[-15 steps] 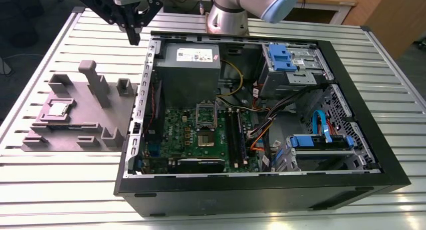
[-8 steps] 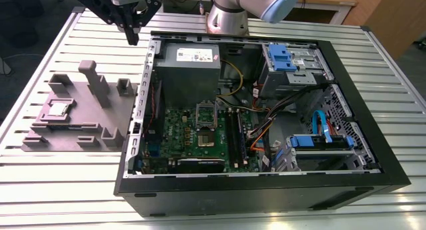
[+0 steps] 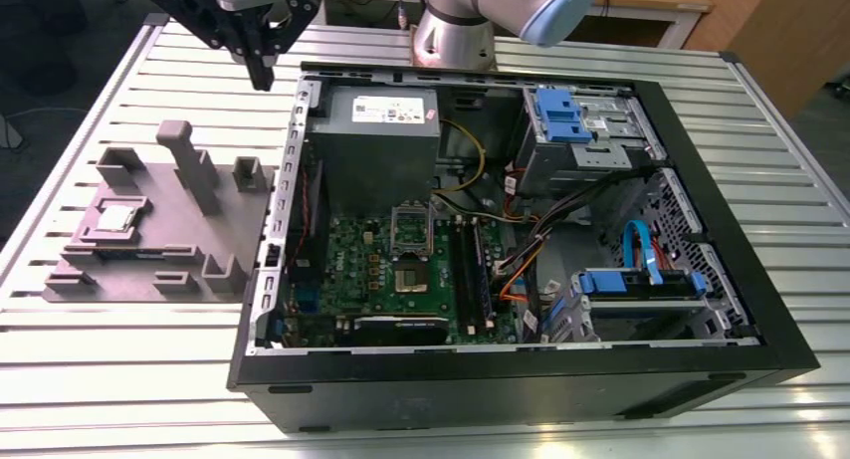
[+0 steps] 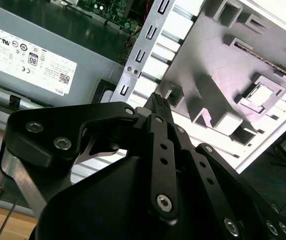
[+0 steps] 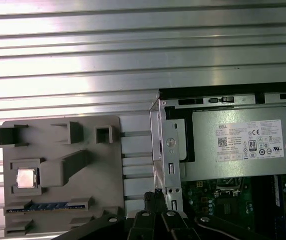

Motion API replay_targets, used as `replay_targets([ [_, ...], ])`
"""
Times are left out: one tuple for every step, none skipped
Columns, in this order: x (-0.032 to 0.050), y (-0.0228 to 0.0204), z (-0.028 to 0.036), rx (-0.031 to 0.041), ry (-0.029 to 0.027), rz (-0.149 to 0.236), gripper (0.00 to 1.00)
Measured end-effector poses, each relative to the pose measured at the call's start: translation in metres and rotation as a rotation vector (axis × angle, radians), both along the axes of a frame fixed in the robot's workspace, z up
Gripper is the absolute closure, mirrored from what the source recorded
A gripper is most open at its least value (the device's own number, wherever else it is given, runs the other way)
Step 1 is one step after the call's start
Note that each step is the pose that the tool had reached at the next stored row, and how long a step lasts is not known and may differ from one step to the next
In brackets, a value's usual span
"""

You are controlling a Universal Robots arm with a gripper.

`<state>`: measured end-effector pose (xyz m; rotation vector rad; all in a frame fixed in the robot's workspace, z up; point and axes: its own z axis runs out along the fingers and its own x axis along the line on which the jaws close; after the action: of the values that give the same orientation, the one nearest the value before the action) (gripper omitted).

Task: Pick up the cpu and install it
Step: 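Reach for the cpu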

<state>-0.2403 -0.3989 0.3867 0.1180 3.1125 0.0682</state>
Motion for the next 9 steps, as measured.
replay_targets([
  [-0.0008,0.0000,-0.0001,0.0000,0.0000,0.000,0.90],
  [-0.0014,0.0000,-0.0001,-0.0001,0.0000,0.000,0.90],
  [-0.0014,0.0000,-0.0002,-0.0001,0.0000,0.000,0.90],
  [-0.0016,0.0000,-0.0002,-0.0001,0.0000,0.000,0.90],
  [-0.0018,0.0000,-0.0002,0.0000,0.0000,0.000,0.90],
  [-0.0023,0.0000,-0.0002,-0.0001,0.0000,0.000,0.90],
  [-0.0027,0.0000,-0.0003,0.0000,0.0000,0.000,0.90],
  [-0.0029,0.0000,-0.0002,0.0000,0.0000,0.000,0.90],
  [-0.0031,0.0000,-0.0002,0.0000,0.0000,0.000,0.90],
])
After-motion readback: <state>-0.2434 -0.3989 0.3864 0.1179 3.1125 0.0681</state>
